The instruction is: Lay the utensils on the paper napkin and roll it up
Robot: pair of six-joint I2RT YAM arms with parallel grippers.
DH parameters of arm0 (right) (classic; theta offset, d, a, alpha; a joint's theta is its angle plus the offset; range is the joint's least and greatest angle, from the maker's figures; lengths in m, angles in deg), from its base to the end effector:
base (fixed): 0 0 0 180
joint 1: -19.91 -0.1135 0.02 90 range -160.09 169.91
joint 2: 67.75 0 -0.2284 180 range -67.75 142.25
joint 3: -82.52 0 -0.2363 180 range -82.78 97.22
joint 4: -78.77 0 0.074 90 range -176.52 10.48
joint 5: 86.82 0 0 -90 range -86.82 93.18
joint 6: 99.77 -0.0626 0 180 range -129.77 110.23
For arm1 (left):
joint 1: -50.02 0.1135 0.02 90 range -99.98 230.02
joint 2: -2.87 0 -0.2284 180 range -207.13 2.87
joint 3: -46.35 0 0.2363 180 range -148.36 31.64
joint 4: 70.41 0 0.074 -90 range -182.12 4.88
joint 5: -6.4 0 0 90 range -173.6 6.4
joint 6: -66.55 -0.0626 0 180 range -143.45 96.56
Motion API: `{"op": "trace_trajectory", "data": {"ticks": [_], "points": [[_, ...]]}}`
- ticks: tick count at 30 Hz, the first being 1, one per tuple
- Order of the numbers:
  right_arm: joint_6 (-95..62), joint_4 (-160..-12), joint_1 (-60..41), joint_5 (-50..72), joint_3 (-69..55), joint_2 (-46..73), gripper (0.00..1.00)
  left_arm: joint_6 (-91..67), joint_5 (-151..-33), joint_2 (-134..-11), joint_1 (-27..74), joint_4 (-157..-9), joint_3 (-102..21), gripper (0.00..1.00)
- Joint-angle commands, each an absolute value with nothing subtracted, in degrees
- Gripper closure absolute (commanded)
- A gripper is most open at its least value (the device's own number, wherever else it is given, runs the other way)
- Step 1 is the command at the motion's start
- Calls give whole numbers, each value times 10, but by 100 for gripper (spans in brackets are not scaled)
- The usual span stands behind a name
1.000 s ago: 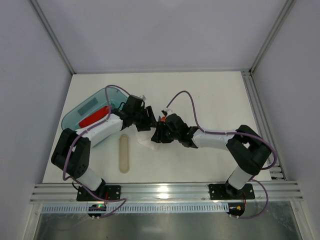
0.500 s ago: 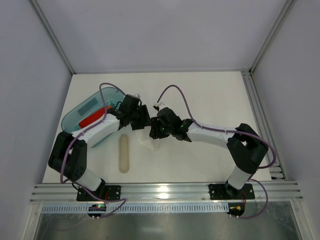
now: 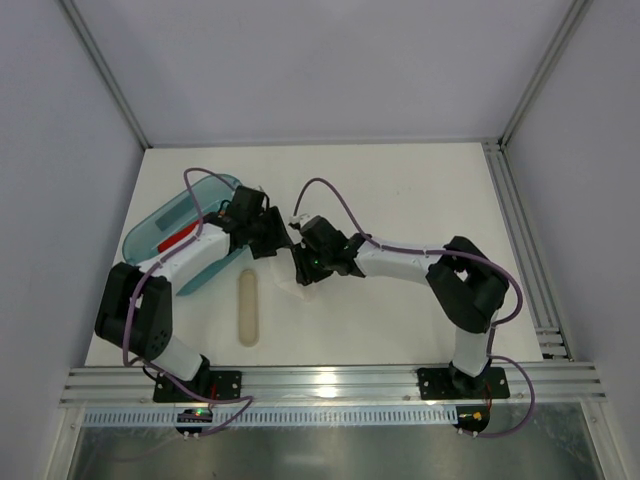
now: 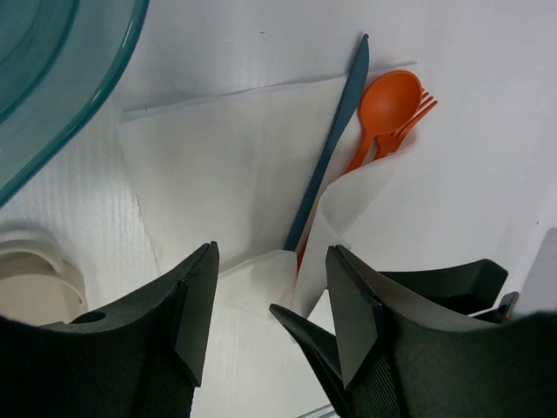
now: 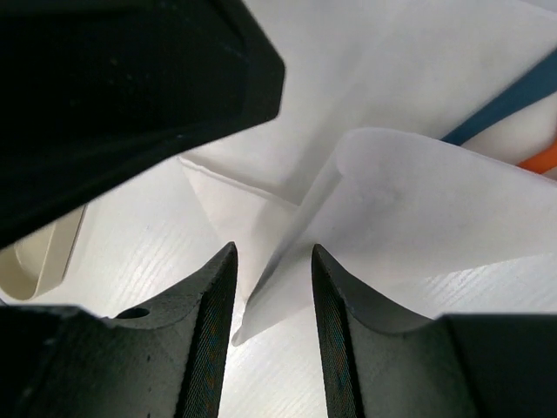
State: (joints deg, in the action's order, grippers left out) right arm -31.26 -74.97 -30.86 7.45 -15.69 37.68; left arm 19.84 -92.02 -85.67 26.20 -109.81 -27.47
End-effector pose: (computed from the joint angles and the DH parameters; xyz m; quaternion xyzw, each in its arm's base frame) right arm 0.2399 0.3013 0.1346 -0.2496 0.9050 0.2303 0.2561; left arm 0.2912 -0.1386 0.1717 -0.1381 0.9390 -0.2280 0.2174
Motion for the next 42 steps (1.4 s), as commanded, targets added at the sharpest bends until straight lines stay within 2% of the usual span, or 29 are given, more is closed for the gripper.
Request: {"op": "trace_trajectory", "data": {"ticks": [1, 8, 18, 32, 42], "points": [[-266, -732, -328, 78, -112, 393, 58, 201, -961, -841, 267, -1083, -284, 44], [-242, -723, -342, 35, -118, 400, 58, 189, -1051, -866, 266, -1031, -262, 47], [-234, -740, -342, 15, -140, 383, 59, 197, -1072, -881, 262, -974, -211, 51], [-249, -800, -341, 24, -211, 308, 53, 194, -1020, -892, 260, -994, -215, 55], [-266, -846, -322, 96, -249, 274, 50, 185, -985, -898, 261, -1023, -237, 56]]}}
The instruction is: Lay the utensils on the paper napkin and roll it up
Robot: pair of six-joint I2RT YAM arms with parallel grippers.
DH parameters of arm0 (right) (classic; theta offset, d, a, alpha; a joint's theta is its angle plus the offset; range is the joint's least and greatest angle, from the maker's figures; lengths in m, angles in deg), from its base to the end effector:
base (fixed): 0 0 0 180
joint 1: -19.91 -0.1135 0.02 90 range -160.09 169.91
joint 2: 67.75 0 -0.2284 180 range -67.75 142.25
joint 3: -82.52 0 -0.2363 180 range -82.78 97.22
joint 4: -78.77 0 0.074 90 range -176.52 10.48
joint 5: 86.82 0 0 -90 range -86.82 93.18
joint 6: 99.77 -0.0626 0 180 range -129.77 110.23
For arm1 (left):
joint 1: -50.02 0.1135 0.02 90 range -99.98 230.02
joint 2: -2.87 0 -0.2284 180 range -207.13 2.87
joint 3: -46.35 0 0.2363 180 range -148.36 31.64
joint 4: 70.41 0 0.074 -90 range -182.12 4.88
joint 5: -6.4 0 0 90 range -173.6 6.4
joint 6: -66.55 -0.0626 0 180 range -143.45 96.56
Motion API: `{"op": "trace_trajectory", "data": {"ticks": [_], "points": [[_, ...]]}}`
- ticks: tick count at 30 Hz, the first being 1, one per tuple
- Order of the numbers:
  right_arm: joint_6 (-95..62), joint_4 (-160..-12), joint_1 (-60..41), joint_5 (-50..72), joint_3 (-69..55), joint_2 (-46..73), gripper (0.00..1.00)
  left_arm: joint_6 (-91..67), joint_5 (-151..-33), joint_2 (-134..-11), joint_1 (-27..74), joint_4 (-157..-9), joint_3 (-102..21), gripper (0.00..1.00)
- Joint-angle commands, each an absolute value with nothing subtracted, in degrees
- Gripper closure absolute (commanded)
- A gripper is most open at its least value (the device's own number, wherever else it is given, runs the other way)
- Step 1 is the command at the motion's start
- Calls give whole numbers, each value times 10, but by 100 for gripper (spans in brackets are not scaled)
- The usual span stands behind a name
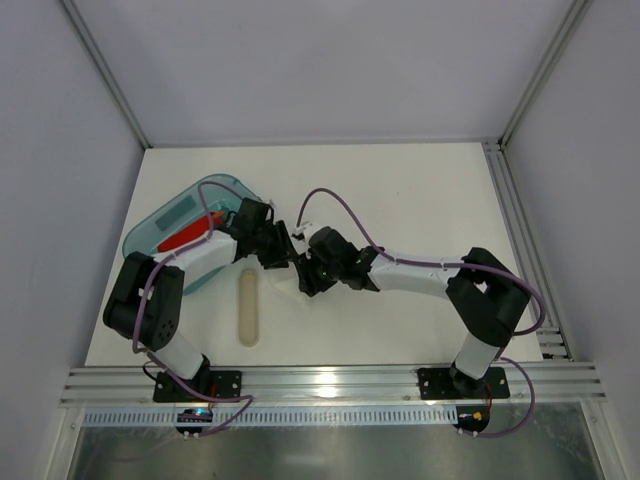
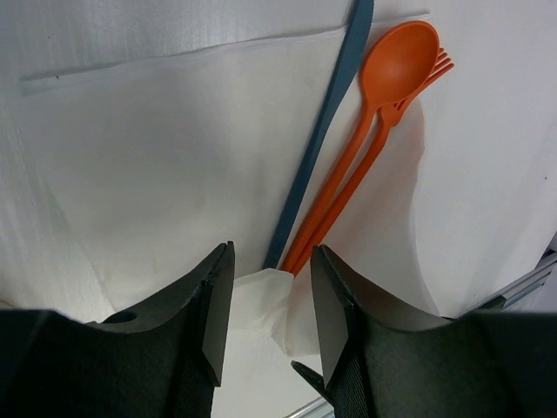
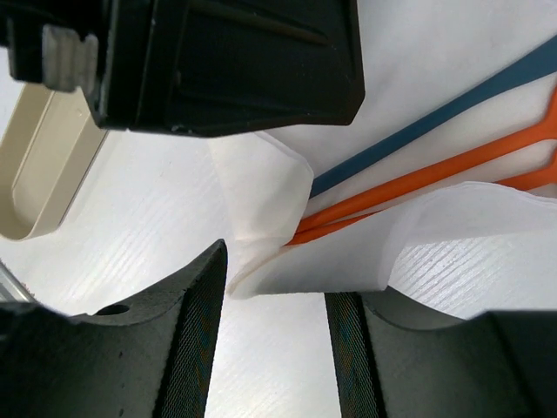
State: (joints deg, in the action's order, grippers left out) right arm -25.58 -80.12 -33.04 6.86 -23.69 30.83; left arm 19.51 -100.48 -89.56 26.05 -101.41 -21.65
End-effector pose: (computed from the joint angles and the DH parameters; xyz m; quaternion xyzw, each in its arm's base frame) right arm 0.2158 0.2926 0.1423 -0.3064 0.8743 0.2364 0.2929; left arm 0.2858 -0.1469 0.1337 -0.1128 0.9388 -0.2790 0.1679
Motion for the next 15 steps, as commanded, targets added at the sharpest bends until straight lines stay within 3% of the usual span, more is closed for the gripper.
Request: {"op": "trace_trajectory", "data": {"ticks": [1, 15], "points": [[-267, -850, -320, 111, -255, 272, 50, 185, -983, -899, 260, -1028, -237, 56], [-290, -938, -281, 235, -258, 285, 59, 188, -955, -859, 264, -1066, -272, 49]]}}
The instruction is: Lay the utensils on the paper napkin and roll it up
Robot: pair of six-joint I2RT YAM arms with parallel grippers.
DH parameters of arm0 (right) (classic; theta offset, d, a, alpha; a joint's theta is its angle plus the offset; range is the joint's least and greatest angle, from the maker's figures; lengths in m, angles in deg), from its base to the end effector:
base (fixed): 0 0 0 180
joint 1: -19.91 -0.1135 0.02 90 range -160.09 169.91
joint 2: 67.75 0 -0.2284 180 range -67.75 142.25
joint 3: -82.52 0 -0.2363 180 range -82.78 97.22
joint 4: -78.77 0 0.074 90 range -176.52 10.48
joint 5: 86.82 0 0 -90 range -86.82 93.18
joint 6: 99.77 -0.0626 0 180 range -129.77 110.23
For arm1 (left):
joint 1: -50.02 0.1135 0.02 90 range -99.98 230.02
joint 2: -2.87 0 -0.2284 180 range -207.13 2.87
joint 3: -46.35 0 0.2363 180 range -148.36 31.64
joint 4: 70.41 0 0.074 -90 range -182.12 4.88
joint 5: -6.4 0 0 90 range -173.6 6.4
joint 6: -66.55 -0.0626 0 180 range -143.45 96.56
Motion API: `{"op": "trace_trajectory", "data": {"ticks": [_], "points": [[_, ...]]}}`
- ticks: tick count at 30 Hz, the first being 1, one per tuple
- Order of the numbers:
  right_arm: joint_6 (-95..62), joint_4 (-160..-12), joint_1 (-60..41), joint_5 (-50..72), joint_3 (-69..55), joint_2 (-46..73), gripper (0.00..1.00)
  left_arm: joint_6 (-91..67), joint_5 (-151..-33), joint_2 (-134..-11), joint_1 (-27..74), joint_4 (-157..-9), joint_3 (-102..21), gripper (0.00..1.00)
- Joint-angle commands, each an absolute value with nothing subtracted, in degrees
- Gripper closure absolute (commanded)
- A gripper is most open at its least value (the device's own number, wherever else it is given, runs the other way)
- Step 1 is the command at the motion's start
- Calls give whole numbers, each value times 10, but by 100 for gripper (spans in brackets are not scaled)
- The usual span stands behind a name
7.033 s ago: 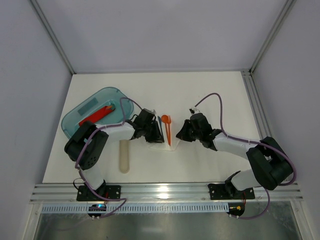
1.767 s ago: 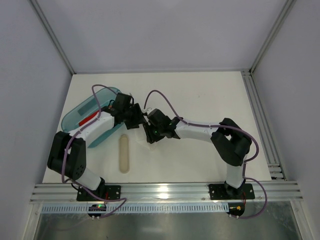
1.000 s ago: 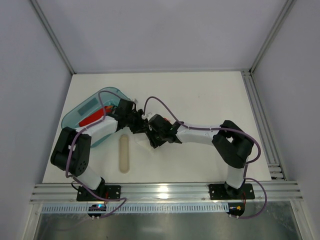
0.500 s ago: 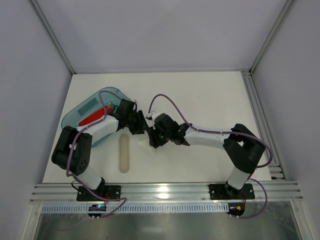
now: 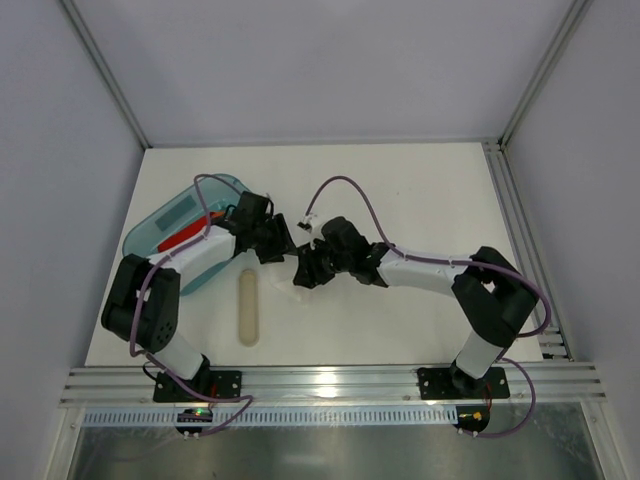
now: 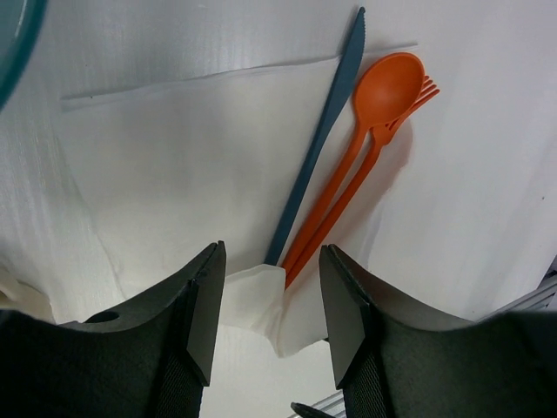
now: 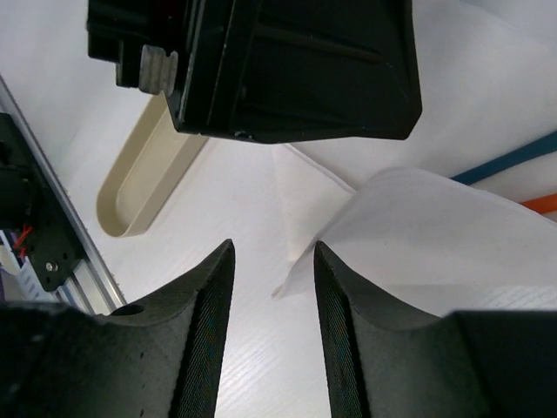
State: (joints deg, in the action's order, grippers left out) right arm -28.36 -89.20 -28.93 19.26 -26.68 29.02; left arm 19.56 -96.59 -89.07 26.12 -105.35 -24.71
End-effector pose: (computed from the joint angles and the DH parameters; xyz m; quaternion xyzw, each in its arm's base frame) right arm 0.2272 0.2863 0.1542 -0.2914 0.8431 0.3455 0.2913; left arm 0.2908 -0.1443 0.1459 -0.1249 0.9421 -0.2512 0.1840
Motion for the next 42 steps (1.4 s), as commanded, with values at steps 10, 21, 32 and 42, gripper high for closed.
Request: {"op": "trace_trajectory", "data": {"ticks": [10, 21, 32, 42], "points": [[-302, -964, -240, 307, -256, 320, 58, 181, -966, -841, 265, -1063, -268, 49], [-303, -993, -226, 362, -249, 346, 72, 184, -1047, -827, 265, -1009, -244, 46], [-303, -993, -225, 368, -242, 357, 72, 179, -1038, -854, 265, -1019, -224, 49], [-302, -984, -225, 364, -243, 352, 71, 169, -1043, -904, 264, -996, -230, 57]]}}
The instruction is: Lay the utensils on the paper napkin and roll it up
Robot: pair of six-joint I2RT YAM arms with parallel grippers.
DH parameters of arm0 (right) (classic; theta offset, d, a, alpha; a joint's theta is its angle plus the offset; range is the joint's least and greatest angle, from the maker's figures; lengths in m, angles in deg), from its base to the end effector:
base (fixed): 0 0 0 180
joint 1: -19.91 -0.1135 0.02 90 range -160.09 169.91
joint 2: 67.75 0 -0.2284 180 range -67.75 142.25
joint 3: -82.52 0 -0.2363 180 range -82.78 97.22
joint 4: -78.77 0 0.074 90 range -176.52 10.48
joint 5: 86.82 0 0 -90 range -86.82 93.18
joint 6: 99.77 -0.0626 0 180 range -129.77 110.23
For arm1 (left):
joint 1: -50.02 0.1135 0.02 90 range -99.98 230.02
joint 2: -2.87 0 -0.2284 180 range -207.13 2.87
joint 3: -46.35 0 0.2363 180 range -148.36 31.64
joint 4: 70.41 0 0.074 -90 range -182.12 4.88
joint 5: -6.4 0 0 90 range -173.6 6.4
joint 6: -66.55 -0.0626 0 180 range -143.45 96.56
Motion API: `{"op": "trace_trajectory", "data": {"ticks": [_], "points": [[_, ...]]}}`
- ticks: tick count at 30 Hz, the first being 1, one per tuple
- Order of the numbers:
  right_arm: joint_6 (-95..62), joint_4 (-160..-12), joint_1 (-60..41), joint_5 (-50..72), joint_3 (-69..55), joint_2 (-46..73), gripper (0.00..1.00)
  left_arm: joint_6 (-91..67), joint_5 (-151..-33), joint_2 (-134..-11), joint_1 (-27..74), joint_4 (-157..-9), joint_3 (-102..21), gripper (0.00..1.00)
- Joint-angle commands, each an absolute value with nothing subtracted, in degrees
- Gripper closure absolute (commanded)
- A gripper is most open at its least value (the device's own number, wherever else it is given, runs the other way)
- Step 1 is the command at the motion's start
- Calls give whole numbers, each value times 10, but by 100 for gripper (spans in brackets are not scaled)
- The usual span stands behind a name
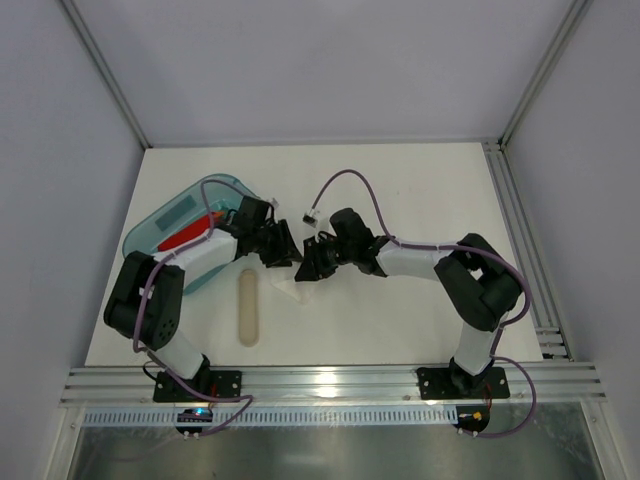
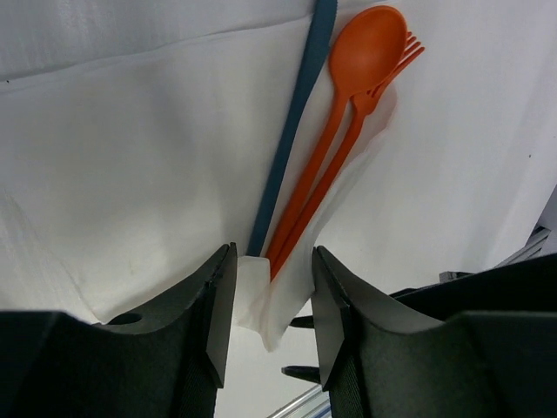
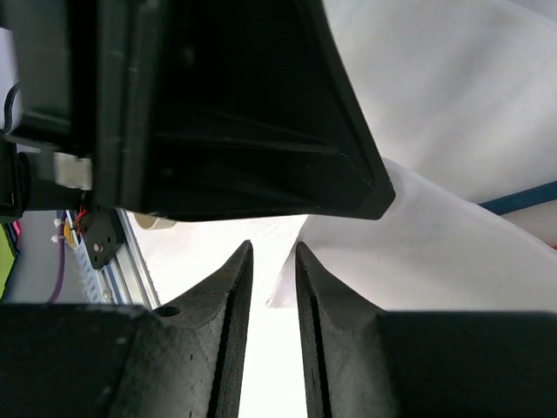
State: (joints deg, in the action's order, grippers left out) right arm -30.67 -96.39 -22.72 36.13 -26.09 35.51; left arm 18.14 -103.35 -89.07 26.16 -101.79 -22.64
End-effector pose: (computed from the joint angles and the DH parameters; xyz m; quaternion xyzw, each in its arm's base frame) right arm 0.2525 0.2787 0.1354 -0.2865 0.8178 0.4419 0.2322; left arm 0.2867 -0.1499 0.1416 -0.0926 0.9347 -0.3005 0.1656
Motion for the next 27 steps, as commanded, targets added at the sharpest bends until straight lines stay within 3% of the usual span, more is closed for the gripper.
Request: {"op": "trace_trajectory", "data": {"ticks": [1, 10, 15, 27], "points": [[-301, -983, -225, 361, -243, 352, 71, 169, -1043, -909, 264, -995, -231, 58], [-305, -956, -213, 327, -268, 326, 67, 162, -1019, -941, 264, -1000, -234, 78], [-317, -921, -206, 230, -284, 312, 68, 159, -1002, -951, 261, -1008, -229, 89], [-341, -869, -181, 129, -262, 311, 68, 174, -956, -958, 245, -1018, -215, 86]]}}
